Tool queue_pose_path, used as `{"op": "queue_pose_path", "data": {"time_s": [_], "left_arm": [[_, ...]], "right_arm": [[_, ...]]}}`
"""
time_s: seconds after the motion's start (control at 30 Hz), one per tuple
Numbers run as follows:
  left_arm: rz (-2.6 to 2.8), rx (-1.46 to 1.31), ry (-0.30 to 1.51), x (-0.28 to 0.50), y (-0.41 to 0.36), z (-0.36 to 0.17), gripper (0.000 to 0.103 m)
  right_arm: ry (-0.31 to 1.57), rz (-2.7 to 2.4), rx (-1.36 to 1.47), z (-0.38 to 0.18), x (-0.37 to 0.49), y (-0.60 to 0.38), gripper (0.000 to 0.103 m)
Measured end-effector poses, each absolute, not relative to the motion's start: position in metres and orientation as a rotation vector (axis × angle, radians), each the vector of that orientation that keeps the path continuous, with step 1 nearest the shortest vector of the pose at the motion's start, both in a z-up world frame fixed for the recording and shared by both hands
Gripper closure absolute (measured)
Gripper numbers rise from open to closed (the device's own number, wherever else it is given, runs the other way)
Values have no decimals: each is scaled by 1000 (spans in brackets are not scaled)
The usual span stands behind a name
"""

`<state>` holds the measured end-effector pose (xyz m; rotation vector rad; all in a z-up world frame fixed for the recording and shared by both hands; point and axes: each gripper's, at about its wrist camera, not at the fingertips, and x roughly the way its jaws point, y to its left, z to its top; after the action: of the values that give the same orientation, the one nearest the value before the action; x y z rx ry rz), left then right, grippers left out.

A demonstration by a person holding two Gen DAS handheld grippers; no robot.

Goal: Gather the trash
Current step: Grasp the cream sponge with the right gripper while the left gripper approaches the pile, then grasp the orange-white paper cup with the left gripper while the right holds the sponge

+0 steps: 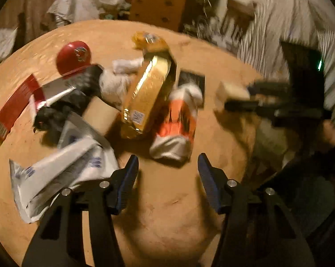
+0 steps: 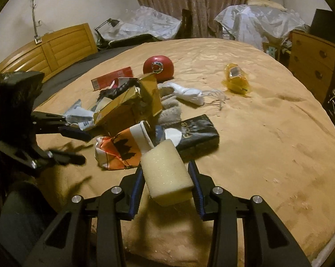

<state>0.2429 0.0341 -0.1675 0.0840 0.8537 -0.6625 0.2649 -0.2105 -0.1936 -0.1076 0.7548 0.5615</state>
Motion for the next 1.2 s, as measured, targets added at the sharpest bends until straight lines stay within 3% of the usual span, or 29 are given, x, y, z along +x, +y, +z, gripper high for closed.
{"op": "queue_pose_path", "data": {"time_s": [0.67, 0.7, 0.73, 0.77, 1.2], "left_arm": [[-683, 233, 849, 287, -31, -175, 49], [-678, 227, 852, 288, -31, -174, 51], [-666, 224, 853, 288, -32, -174, 65], [-662, 216, 863, 285, -32, -176, 69], [-416, -15, 690, 201, 12, -137, 74]], "right_arm": [[806, 561, -42, -215, 267, -213, 63], [804, 559, -40, -215, 267, -213, 63], [801, 556, -42, -215, 266, -212, 63], [797, 552, -45, -215, 266, -212, 63], [669, 507, -74, -186, 224, -191, 64]]}}
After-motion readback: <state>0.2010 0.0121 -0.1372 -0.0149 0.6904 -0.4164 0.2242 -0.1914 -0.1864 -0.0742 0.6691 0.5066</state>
